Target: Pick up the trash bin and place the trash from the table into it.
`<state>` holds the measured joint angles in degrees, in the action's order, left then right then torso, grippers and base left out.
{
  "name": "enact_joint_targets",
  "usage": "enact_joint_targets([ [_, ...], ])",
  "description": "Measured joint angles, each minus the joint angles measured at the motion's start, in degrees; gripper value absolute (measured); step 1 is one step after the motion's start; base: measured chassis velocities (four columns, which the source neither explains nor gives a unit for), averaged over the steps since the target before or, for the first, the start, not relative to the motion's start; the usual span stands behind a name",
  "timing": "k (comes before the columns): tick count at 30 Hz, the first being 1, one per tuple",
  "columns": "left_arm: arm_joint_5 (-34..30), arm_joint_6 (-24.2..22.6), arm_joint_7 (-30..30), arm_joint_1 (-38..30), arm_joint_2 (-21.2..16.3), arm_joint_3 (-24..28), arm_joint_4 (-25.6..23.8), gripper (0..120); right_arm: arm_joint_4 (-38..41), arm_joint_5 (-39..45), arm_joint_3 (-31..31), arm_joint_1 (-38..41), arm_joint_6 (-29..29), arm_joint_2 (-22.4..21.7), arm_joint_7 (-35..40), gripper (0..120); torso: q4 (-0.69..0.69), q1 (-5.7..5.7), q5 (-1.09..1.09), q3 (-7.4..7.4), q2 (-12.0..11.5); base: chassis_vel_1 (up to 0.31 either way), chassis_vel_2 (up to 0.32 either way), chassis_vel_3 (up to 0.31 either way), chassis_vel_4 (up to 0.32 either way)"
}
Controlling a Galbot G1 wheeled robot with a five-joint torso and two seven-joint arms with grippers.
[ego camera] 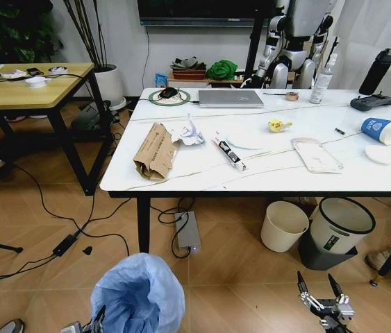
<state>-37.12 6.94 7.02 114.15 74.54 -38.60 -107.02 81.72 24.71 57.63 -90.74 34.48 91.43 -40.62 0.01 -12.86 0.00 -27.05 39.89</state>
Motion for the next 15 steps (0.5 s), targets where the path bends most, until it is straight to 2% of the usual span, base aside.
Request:
enact_joint_targets([
  [15, 1.49, 1.06, 0.80, -0.07, 0.48, 0.25, -0.69, 0, -0.09, -0.70, -0.30, 0.10, -0.07, 0.17, 0.06, 100, 0.00, -1.68, 0.00, -2.20, 3.89, 0.000, 0.000, 0.000, 0.000],
])
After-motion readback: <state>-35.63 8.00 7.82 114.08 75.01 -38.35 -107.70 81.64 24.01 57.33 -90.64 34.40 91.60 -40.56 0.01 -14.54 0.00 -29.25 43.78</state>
